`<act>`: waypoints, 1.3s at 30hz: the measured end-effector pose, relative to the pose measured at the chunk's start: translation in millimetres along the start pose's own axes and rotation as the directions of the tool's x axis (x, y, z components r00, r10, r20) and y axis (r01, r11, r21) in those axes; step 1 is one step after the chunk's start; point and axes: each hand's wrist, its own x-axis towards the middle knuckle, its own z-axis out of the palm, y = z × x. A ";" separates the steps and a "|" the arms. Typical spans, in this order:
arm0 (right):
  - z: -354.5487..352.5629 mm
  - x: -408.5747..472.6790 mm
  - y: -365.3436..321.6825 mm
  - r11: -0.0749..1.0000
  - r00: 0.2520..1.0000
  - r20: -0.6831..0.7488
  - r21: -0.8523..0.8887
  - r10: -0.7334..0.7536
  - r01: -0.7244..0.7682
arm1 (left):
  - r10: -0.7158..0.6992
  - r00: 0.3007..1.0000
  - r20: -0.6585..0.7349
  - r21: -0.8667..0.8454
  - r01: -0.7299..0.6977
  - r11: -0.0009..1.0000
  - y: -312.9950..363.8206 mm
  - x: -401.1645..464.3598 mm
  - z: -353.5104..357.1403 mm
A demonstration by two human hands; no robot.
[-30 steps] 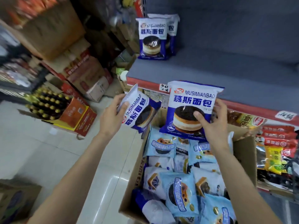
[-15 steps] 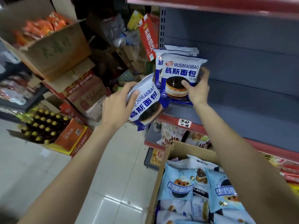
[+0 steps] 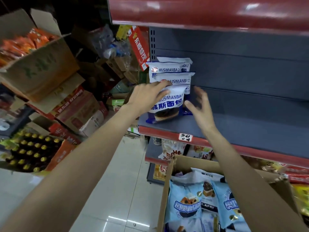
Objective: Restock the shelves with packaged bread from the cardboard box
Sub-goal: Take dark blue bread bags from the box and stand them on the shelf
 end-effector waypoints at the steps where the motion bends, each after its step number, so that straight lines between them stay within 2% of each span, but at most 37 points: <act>1: 1.3 -6.2 2.3 0.999 0.999 0.042 -0.040 0.003 -0.001 | 0.020 1.000 0.004 -0.003 -0.020 1.000 0.2 5.8 8.9; 3: 8.0 -12.6 5.3 0.988 0.996 0.084 -0.155 0.020 -0.007 | 0.073 0.997 -0.015 0.065 -0.072 0.995 1.5 15.5 27.5; 5: 17.7 -10.2 6.4 0.962 0.999 0.029 -0.274 0.026 -0.017 | 0.072 0.995 -0.074 0.172 -0.058 0.983 -0.8 24.4 42.2; 8: 34.7 -0.2 5.9 0.938 0.996 -0.061 -0.337 0.059 -0.076 | -0.042 0.985 -0.167 0.277 0.088 0.957 -9.8 28.5 51.5; 10: 47.1 3.8 6.3 0.914 0.992 -0.092 -0.387 0.089 -0.118 | -0.102 0.971 -0.219 0.270 0.160 0.950 -12.4 25.1 56.3; 12: 57.3 0.9 7.3 0.903 0.987 -0.124 -0.406 0.099 -0.141 | -0.151 0.959 -0.240 0.185 0.197 0.963 -10.2 18.6 58.8; 16: 58.0 -17.5 8.6 0.936 0.984 -0.165 -0.333 0.059 -0.112 | -0.302 0.948 -0.098 -0.017 0.302 0.953 9.3 -1.4 42.9; 19: 38.6 -45.3 8.6 0.946 0.989 -0.145 -0.323 -0.026 -0.023 | -0.355 0.932 -0.080 -0.140 0.342 0.929 38.1 -24.7 22.4; 21: 17.1 -74.8 8.5 0.923 0.990 -0.100 -0.381 -0.100 0.055 | -0.390 0.919 -0.048 -0.249 0.367 0.896 65.2 -45.0 8.7; 23: -10.6 -111.9 10.6 0.880 0.985 -0.034 -0.456 -0.169 0.135 | -0.417 0.909 0.014 -0.343 0.396 0.852 95.3 -68.4 -2.5; 25: -42.9 -152.7 16.9 0.837 0.977 0.059 -0.506 -0.206 0.207 | -0.452 0.881 0.140 -0.431 0.466 0.773 124.7 -94.7 -6.6; 28: -94.0 -214.0 35.2 0.816 0.980 0.185 -0.554 -0.073 0.165 | -0.457 0.799 0.390 -0.546 0.600 0.585 167.9 -139.6 2.4; 29: -109.7 -233.3 45.2 0.814 0.980 0.197 -0.567 -0.016 0.128 | -0.443 0.779 0.445 -0.541 0.627 0.560 181.6 -155.3 8.0; 32: -148.4 -285.5 78.5 0.790 0.973 0.186 -0.613 0.136 0.007 | -0.385 0.707 0.593 -0.475 0.694 0.541 218.6 -200.7 27.6; 34: -165.3 -313.7 101.1 0.751 0.951 0.196 -0.658 0.238 -0.052 | -0.351 0.645 0.679 -0.398 0.725 0.562 240.2 -229.5 41.4; 37: -176.4 -351.5 132.5 0.657 0.910 0.259 -0.754 0.323 -0.018 | -0.345 0.526 0.777 -0.247 0.760 0.601 270.5 -268.9 57.5; 39: -173.9 -371.4 146.7 0.584 0.911 0.290 -0.809 0.293 0.070 | -0.344 0.446 0.826 -0.170 0.780 0.603 289.5 -291.2 63.8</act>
